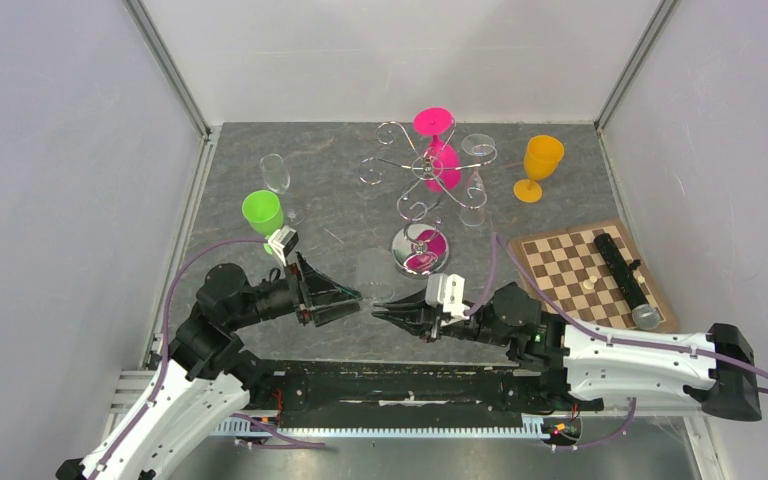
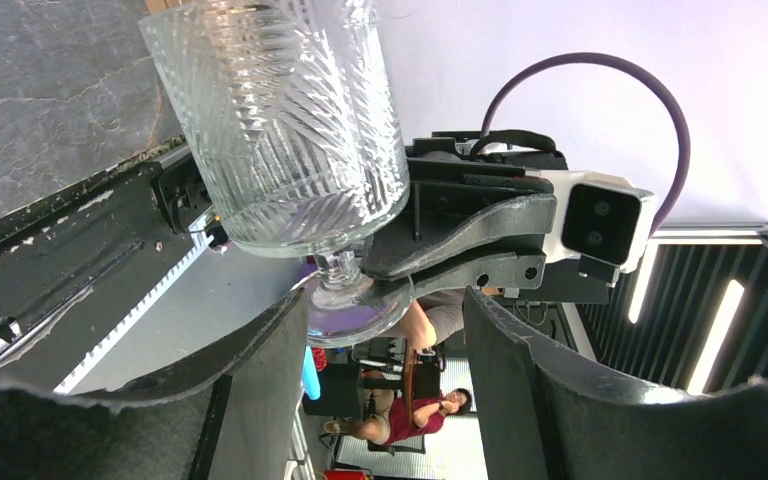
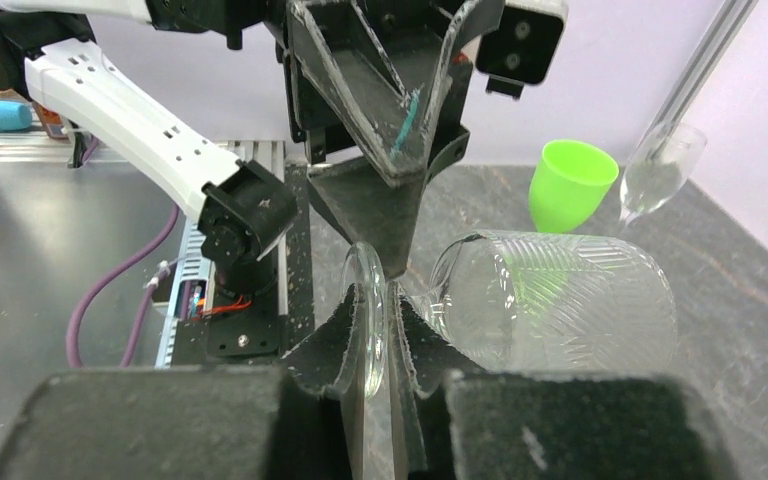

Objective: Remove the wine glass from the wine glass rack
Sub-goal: Place the wine glass at the center of the board.

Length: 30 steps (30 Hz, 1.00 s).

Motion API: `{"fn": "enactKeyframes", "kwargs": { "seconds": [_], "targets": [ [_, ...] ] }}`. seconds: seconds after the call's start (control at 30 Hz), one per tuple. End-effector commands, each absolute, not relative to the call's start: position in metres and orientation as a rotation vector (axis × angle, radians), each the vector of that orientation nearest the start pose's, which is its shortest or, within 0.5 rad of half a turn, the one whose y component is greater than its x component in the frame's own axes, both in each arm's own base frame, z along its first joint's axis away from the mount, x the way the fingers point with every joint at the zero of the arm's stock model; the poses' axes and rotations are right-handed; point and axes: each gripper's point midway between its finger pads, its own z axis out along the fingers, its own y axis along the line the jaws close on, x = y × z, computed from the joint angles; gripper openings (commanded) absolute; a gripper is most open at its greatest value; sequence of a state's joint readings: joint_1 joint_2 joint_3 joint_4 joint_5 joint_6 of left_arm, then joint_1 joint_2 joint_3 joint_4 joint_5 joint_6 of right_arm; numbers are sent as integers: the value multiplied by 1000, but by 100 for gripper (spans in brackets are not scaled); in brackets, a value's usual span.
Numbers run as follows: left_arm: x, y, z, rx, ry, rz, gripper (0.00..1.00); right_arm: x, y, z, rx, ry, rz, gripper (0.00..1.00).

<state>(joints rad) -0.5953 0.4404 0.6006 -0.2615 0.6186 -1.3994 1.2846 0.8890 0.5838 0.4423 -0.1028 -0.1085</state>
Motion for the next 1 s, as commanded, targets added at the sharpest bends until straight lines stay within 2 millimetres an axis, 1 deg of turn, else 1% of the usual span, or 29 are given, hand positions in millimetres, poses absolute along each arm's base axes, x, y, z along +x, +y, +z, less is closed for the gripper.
{"fn": "enactKeyframes", "kwargs": {
  "seconds": [0.0,0.3,0.6,0.8,0.97],
  "targets": [
    [92,-226,307,-269,2056,-1932,64,89,343,357,-909,885,997,0],
    [91,-226,312,-273,2032,-1968,64,75,347,363,-895,758,982,0],
    [91,-227,308,-300,2008,-2027,64,71,352,372,-852,656,971,0],
    [89,-226,307,-307,1998,-2042,64,68,364,376,-864,620,979,0],
    [89,-226,309,-302,1985,-2052,59,67,368,376,-863,607,984,0]
  ]
}}
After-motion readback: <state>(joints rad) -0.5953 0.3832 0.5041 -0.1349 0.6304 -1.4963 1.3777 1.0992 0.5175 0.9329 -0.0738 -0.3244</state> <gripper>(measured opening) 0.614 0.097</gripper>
